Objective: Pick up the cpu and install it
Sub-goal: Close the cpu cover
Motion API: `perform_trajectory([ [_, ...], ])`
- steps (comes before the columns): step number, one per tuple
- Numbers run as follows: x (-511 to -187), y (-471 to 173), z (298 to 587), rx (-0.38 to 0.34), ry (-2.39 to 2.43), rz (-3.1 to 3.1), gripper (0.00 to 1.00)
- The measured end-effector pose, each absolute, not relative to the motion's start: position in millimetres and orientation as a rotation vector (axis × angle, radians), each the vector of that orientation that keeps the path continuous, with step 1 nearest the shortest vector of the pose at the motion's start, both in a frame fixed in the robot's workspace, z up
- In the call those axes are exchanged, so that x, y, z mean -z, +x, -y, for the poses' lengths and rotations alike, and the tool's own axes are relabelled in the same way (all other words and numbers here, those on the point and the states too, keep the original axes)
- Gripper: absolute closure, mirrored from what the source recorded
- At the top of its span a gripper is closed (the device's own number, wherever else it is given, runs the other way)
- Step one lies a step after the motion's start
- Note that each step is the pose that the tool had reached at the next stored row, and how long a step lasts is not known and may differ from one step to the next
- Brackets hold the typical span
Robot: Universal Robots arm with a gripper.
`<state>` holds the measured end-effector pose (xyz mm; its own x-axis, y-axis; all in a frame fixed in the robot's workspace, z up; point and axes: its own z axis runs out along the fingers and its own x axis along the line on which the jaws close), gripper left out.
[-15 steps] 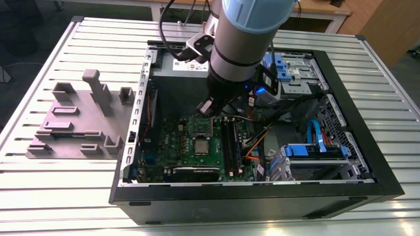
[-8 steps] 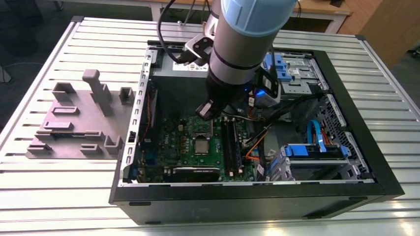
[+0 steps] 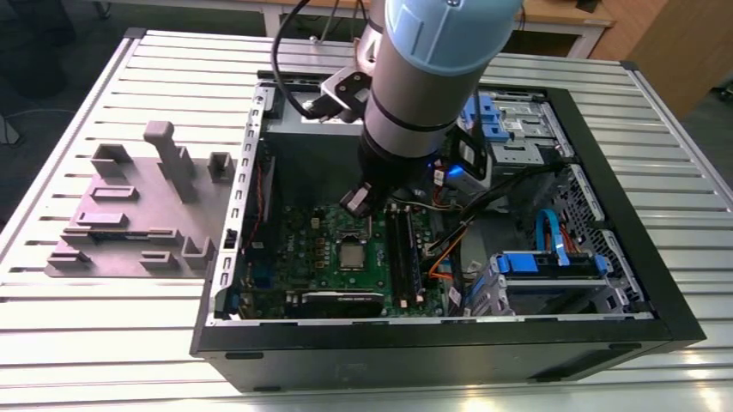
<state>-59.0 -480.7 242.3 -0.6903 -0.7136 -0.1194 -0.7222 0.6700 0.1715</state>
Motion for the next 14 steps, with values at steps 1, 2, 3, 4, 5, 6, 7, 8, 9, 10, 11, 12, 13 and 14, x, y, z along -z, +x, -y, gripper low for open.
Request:
perform_trajectory([
  [1,-242.3,-59.0,482.0,-0.319,-1.218,-2.832,0.89],
  [2,-242.3,-59.1,483.2,-0.319,-1.218,-2.832,0.89],
  [3,-242.3,-59.1,484.1,-0.319,-1.218,-2.832,0.89],
  [4,-242.3,-59.1,484.9,-0.319,-1.218,-2.832,0.89],
  [5,-242.4,-59.1,485.8,-0.319,-1.218,-2.832,0.89],
  [6,-242.4,-59.1,486.7,-0.319,-1.218,-2.832,0.89],
  [7,-242.3,-59.1,487.6,-0.319,-1.218,-2.832,0.89],
  [8,-242.3,-59.1,488.5,-0.319,-1.218,-2.832,0.89],
  [9,-242.3,-59.1,489.2,-0.319,-1.218,-2.832,0.89],
  [10,-242.3,-59.1,489.9,-0.319,-1.218,-2.832,0.89],
  [11,-242.3,-59.1,490.7,-0.319,-1.218,-2.832,0.89],
  [12,-242.3,-59.1,491.5,-0.319,-1.218,-2.832,0.89],
  [13,-242.3,-59.1,492.3,-0.319,-1.218,-2.832,0.89],
  [14,-242.3,-59.1,493.0,-0.319,-1.218,-2.832,0.89],
])
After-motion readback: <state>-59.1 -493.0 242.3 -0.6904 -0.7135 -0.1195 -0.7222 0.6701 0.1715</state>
